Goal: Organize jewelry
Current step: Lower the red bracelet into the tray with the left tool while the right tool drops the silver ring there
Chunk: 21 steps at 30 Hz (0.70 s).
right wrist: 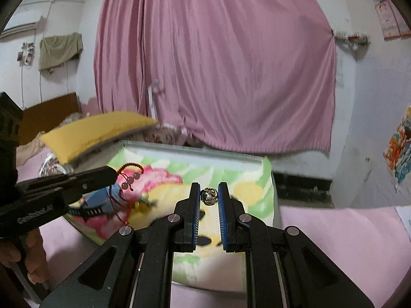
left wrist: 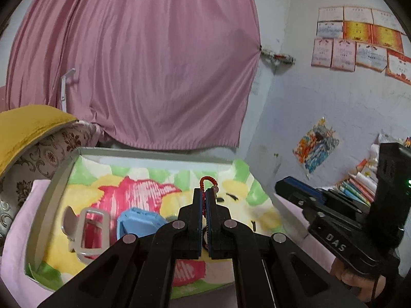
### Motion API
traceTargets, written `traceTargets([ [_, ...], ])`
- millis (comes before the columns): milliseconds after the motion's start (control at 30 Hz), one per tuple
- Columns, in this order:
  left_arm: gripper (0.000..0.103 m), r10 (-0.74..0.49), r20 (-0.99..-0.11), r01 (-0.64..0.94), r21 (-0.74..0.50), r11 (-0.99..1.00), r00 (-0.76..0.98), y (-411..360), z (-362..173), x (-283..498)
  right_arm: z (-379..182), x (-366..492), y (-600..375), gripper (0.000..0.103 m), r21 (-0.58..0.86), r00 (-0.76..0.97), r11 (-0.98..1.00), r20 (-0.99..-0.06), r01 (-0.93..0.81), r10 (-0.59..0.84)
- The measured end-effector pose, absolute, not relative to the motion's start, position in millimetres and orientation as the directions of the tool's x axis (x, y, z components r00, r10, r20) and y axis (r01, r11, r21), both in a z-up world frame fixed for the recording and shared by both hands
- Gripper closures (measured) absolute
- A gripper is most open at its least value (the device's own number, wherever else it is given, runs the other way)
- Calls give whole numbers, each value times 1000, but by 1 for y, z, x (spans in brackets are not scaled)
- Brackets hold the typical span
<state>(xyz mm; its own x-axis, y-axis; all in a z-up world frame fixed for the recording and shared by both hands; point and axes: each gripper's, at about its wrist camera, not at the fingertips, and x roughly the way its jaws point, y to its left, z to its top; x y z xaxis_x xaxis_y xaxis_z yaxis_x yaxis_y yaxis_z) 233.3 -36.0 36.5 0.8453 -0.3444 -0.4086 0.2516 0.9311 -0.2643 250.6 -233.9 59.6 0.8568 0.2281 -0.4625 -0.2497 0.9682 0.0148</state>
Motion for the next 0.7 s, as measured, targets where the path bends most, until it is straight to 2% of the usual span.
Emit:
traceTargets([
  [267,100,-392,-520,274,-291,917,759,-44,23,243,41,265,-245,91,80,773,957,-573,-278,272],
  [467,100,-377,-603,234,-305,923,703,-45,10,253,26,274,-237,91,94,711,951,-643,-296,285],
  [700,100,-365,-643,216,-302,929,673,-46,3,257,13,285,-233,91,112,642,946,-709,-304,290],
])
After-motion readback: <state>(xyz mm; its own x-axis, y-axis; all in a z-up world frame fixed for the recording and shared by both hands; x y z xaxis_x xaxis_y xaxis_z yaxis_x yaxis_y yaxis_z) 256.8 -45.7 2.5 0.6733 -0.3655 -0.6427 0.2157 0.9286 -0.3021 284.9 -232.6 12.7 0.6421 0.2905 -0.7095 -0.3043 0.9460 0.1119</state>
